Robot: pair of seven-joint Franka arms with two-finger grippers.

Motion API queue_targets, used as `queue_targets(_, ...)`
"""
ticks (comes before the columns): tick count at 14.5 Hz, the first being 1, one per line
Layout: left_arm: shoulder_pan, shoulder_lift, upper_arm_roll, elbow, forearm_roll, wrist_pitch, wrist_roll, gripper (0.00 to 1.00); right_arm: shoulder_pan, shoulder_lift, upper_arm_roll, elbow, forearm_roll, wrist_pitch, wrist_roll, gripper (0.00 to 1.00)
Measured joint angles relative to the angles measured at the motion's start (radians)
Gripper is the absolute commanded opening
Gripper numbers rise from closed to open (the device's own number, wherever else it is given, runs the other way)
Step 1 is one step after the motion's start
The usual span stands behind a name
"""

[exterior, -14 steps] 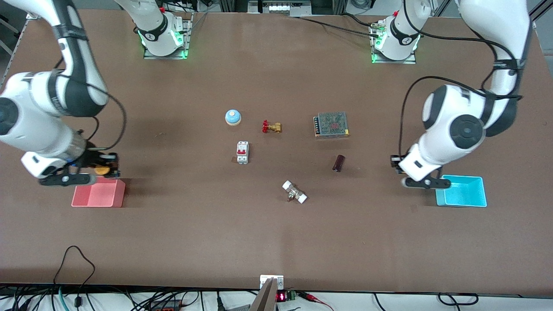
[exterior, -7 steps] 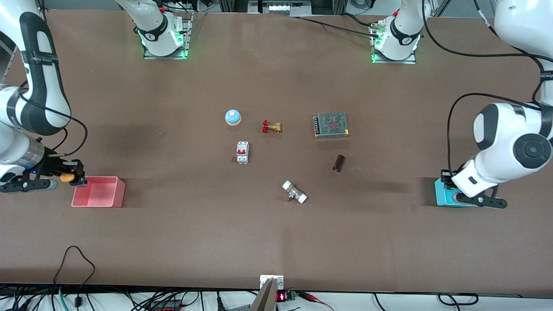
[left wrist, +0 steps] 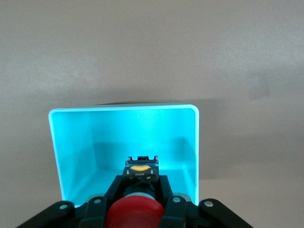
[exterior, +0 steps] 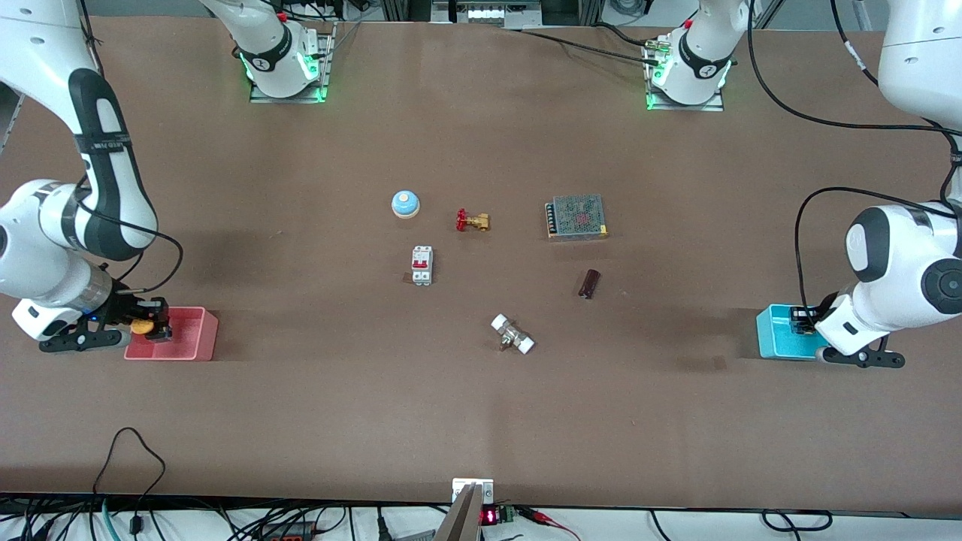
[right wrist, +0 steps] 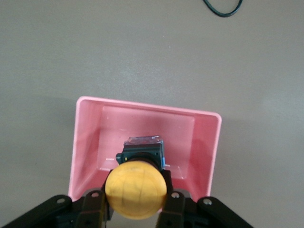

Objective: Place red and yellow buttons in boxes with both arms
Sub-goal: 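Lower yellow button into pink box while the left gripper lowers red into cyan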

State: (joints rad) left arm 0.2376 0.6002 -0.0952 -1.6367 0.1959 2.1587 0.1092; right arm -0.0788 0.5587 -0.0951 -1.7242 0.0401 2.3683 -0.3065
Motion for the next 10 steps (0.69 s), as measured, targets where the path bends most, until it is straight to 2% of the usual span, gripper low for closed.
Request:
queue_targets(4, 0.032, 0.032, -0.004, 0.0, -0.003, 0.038, 0.0, 0.06, -0.009, 0.037, -0.002, 0.004, 0.079, 0.01, -0.002, 0.27)
queue_targets(10, 0.048, 0.063, -0.01, 0.0, -0.055, 0.081, 0.023, 0.06, -0.011, 0.06, -0.002, 0.005, 0.083, 0.01, -0.002, 0.28)
